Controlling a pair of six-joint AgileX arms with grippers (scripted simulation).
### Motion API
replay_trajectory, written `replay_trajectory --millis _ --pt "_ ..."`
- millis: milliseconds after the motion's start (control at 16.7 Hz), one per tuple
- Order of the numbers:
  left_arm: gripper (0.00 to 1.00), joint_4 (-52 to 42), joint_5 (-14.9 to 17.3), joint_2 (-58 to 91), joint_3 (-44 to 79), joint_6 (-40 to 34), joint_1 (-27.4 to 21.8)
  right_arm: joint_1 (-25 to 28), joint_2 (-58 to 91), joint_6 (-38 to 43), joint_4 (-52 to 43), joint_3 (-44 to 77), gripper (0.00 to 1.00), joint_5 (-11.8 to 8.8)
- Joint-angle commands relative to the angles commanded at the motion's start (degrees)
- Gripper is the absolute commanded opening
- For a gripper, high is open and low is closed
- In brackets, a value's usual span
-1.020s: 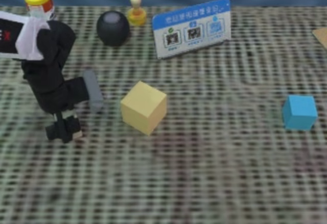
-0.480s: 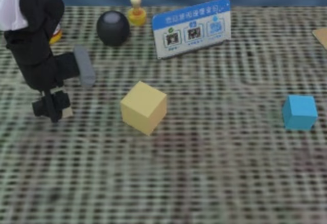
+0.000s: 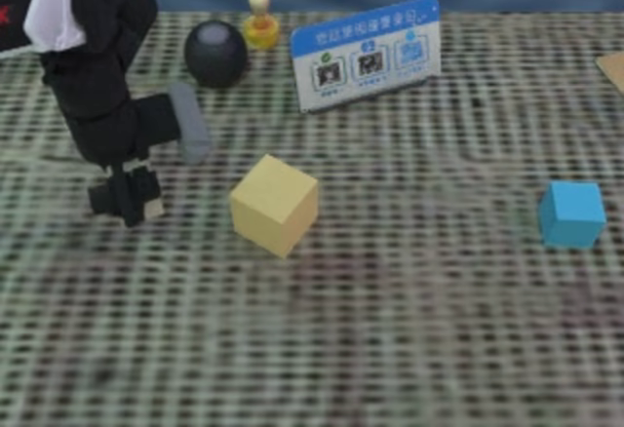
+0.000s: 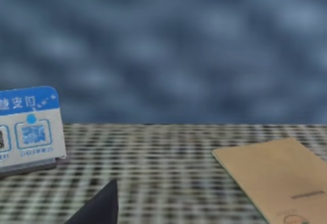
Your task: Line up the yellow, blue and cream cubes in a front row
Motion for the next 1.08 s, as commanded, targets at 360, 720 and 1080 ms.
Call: replay_trajectory --millis 360,720,1080 --pt "0.0 -6.0 0.1 6.9 12.2 -10.6 -20.3 0.0 0.0 0.0 0.0 0.0 1.0 0.0" --pt "0.0 -10.9 0.1 12.0 23.1 -21.2 -38.9 0.0 0.0 0.0 0.0 0.0 1.0 0.0" --pt "0.0 -11.3 0.0 12.2 24.4 -22.5 -40.7 0.0 0.0 0.0 0.0 0.0 1.0 0.0"
